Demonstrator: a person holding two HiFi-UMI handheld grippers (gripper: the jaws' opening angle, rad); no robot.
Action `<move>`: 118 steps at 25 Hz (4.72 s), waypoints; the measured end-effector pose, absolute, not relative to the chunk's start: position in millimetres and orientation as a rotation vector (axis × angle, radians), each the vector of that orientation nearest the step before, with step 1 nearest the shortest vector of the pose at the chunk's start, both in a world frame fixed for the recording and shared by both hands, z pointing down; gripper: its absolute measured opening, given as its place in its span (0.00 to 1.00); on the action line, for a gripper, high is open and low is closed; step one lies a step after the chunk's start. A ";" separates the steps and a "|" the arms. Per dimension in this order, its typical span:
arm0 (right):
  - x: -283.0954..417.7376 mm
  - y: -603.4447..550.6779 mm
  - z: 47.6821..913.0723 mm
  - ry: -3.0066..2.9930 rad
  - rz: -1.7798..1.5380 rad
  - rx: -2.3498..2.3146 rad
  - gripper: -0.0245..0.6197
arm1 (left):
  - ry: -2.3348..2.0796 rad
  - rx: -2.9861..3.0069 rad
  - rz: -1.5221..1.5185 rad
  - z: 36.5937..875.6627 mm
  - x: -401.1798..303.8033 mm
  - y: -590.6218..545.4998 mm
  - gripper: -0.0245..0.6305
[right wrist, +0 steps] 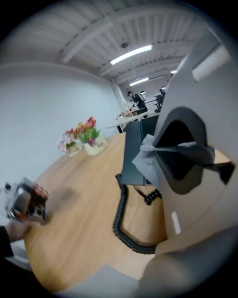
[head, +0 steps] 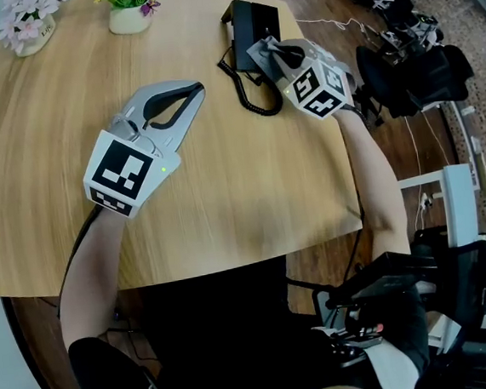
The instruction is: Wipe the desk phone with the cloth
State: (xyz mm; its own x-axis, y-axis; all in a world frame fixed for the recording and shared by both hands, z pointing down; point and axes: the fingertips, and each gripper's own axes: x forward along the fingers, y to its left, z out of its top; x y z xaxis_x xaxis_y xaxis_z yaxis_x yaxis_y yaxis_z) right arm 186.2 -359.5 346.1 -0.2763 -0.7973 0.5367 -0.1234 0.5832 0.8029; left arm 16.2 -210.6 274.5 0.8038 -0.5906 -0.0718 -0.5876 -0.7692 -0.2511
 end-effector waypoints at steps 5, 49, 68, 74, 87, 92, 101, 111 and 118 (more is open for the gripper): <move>184.0 -360.4 368.5 -1.762 -0.775 0.759 0.07 | 0.933 -2.735 -0.010 274.4 12.6 -214.3 0.04; 118.7 -500.1 286.0 -1.924 -0.892 0.974 0.07 | 0.948 -2.740 -0.009 275.8 8.3 -218.8 0.04; 127.2 -354.1 363.7 -1.840 -1.000 0.680 0.06 | 0.933 -2.734 -0.009 276.0 9.3 -215.1 0.04; 131.5 -320.4 383.5 -1.830 -1.002 0.578 0.06 | 0.962 -2.746 0.001 275.8 8.4 -216.8 0.04; 137.5 -426.1 274.2 -1.918 -0.979 0.936 0.07 | 0.968 -2.724 -0.008 275.7 8.0 -220.7 0.04; 134.3 -501.5 277.3 -1.845 -0.875 1.028 0.07 | 0.964 -2.726 -0.014 276.9 7.5 -221.4 0.04; 125.7 -442.4 320.8 -1.776 -0.984 0.819 0.07 | 0.940 -2.725 -0.024 274.7 8.8 -216.6 0.04; 124.7 -320.5 382.8 -1.818 -1.044 0.583 0.07 | 0.959 -2.733 -0.011 276.4 7.7 -217.3 0.04; 131.2 -286.2 384.4 -1.837 -1.034 0.508 0.07 | 0.966 -2.739 -0.006 278.2 6.4 -217.9 0.04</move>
State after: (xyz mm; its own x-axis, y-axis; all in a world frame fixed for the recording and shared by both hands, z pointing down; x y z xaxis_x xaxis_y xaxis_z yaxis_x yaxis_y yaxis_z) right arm 131.2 -286.2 384.4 -0.4769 -0.7046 0.5254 0.0840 0.5585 0.8252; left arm 6.4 -217.9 278.2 0.7817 -0.6192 -0.0740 -0.6182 -0.7538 -0.2228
